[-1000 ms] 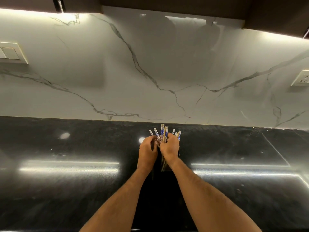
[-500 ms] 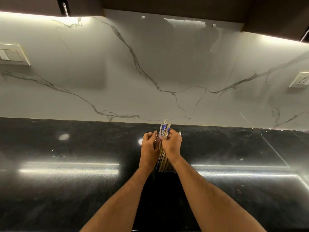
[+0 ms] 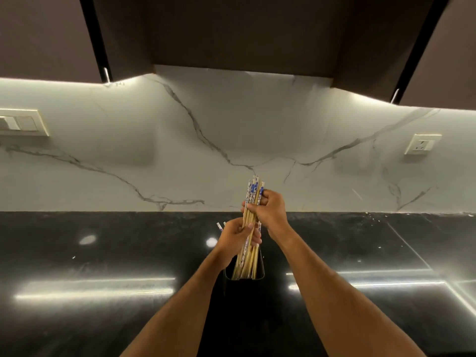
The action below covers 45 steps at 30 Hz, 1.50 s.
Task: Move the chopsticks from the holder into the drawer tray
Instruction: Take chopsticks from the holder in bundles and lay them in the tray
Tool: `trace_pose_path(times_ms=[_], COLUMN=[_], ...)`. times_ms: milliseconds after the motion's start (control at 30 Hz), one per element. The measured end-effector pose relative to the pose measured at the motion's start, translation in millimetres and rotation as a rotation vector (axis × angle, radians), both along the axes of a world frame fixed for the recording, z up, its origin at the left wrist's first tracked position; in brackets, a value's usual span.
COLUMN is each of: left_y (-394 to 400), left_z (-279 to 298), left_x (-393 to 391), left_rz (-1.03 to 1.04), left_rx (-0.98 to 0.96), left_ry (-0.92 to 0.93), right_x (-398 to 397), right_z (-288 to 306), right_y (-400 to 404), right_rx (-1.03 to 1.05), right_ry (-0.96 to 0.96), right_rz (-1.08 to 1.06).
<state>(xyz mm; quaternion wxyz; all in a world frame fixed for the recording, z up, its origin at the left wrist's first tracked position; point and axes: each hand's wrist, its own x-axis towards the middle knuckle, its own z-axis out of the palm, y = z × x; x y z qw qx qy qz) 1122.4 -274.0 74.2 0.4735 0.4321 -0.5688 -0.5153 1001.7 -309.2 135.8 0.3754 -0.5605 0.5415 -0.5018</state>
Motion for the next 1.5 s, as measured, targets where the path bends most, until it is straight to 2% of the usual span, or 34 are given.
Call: trace_pose_path(times_ms=[233, 533, 767, 900, 1033, 1167, 1267, 1500], left_y=[44.4, 83.0, 98.7, 107.0, 111.7, 113.5, 109.5, 88.1], left_z=[7.6, 21.0, 18.0, 15.7, 10.1, 7.5, 21.8, 63.3], left_x=[-22.4, -36.0, -39.6, -41.5, -39.3, -37.1, -42.7, -63.5], left_rz=[0.094, 0.055, 0.025, 0.034, 0.083, 0.148, 0.247, 0.356], left_rx=[0.073, 0.076, 0.126, 0.125, 0.166, 0.224, 0.248, 0.204], left_ry=[-0.015, -0.07, -0.151, -0.157, -0.129, -0.004, 0.194, 0.579], right_x=[-27.2, -60.1, -79.7, -89.5, -101.1, -108.1, -102.8, -76.3], right_z=[10.5, 32.3, 50.2, 69.5, 90.7, 103.1, 98.9, 29.5], right_y=[30.7, 60.0, 64.4, 68.3, 65.2, 67.3, 77.7, 109.6], right_rx=[0.048, 0.061, 0.124, 0.07, -0.079, -0.293, -0.346, -0.047], right_ry=[0.022, 0.058, -0.069, -0.174, -0.262, -0.239, -0.208, -0.297], right_rz=[0.021, 0.042, -0.012, -0.055, -0.166, -0.29, -0.244, -0.127])
